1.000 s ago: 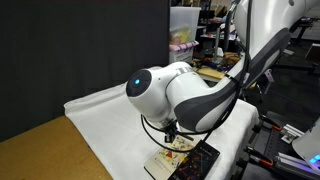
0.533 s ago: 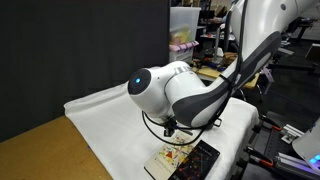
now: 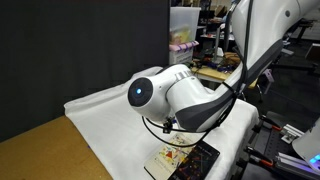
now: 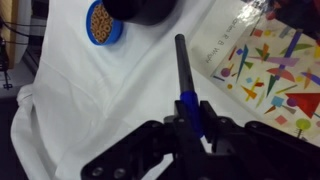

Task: Remove the pen from the black cup and put it next to the book

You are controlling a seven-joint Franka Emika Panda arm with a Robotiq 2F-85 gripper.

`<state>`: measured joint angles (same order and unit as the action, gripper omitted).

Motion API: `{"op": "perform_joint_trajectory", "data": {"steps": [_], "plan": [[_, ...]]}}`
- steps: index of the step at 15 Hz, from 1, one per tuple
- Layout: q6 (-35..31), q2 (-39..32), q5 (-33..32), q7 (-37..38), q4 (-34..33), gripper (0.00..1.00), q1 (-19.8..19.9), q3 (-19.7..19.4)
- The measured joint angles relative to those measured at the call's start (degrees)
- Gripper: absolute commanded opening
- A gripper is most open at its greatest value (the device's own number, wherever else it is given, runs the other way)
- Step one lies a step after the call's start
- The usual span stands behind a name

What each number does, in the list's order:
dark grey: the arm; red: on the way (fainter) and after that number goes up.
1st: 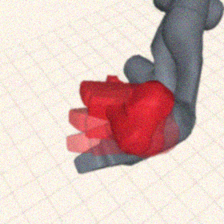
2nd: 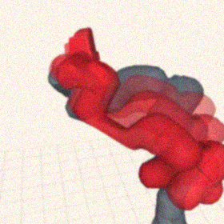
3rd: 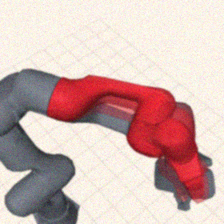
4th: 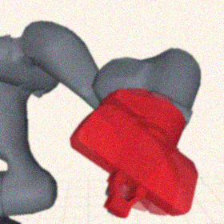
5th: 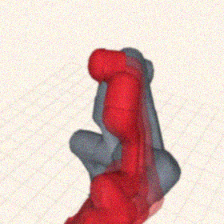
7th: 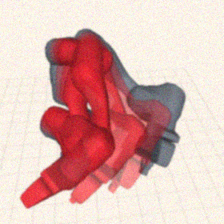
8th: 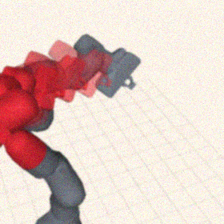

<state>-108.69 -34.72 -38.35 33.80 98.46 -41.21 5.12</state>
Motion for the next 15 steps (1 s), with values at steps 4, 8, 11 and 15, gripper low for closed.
{"op": "perform_joint_trajectory", "data": {"steps": [4,8,11,15], "plan": [[4.5,0.0,-5.6,3.1,-0.6,0.05,-1.3,-0.2],[7.8,-0.1,-7.9,3.7,-1.0,0.05,-1.7,0.1],[8.6,-0.2,-8.4,3.7,-1.0,0.05,-1.7,0.3],[8.7,-0.3,-8.4,3.1,-1.0,0.05,-1.7,0.7]]}}
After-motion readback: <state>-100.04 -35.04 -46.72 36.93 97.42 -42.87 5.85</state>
